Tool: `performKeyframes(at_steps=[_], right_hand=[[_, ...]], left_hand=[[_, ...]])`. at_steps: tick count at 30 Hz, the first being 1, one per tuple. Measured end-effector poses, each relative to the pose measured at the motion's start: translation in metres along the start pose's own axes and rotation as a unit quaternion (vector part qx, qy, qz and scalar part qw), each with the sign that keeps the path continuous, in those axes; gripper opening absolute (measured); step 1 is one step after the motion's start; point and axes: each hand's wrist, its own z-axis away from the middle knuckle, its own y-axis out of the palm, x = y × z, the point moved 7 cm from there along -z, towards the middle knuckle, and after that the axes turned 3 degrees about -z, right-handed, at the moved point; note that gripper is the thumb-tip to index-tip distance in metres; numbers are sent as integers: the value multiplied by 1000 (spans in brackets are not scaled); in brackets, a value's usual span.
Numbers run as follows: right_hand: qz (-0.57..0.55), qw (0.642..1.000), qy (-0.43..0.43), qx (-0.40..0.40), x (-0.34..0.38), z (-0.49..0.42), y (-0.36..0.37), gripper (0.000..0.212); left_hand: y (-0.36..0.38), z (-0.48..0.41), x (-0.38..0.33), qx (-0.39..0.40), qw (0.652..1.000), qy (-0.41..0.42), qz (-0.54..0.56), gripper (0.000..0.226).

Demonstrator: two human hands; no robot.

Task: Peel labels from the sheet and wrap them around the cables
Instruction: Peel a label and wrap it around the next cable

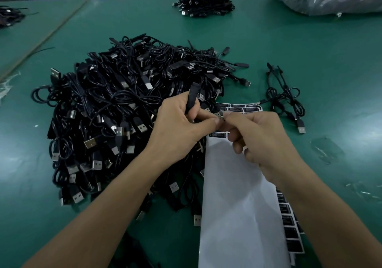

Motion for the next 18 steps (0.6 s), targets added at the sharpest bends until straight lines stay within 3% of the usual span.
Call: performKeyframes(at_steps=[7, 12, 18], right_hand=[[-76, 996, 44, 8, -1, 0, -2, 32], [-121, 993, -17, -1, 7, -2, -9, 41], [-76, 990, -116, -2, 15, -2, -8, 20]], left_hand=[[1, -1, 4, 2, 1000, -1, -21, 53], [-2, 1, 5, -13, 997, -33, -63, 37], [-1, -4, 19, 10, 996, -77, -34, 39]])
